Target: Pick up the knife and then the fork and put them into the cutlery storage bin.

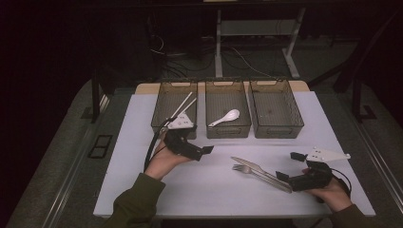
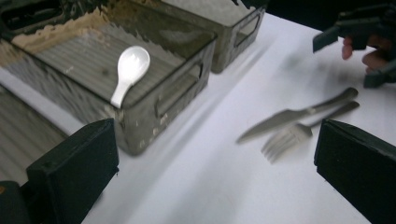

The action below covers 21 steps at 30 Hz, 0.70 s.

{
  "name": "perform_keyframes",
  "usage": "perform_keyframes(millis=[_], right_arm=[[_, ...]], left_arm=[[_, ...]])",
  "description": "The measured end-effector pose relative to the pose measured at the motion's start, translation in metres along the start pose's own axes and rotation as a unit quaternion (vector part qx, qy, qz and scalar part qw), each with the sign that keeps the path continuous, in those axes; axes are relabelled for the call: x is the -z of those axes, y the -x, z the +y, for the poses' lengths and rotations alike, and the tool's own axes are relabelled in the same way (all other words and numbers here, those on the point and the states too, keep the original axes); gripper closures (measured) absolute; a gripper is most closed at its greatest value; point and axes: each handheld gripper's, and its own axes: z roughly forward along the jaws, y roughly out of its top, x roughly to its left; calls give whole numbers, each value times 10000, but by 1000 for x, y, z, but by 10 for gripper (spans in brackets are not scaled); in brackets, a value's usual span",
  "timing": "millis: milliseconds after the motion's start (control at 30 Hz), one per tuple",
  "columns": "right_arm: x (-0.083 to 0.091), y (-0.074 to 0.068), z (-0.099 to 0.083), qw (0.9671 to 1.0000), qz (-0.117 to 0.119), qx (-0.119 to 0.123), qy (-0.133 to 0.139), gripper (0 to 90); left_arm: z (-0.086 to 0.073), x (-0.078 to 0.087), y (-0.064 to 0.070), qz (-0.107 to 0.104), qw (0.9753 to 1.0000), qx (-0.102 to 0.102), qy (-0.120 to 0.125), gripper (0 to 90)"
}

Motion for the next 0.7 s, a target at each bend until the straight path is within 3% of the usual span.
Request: perform_keyframes(millis=[133, 467, 700], right_arm=[[0, 0, 0, 10000, -6, 3, -5, 9], [2, -1, 2, 10000, 55, 5, -77, 9], [4, -5, 6, 9995, 113, 159, -260, 9]], left_arm=[[-14, 8, 2, 113, 9999, -7, 27, 0], [-46, 26, 11, 145, 9998, -22, 134, 0], [-71, 40, 13, 201, 9993, -63, 299, 0]])
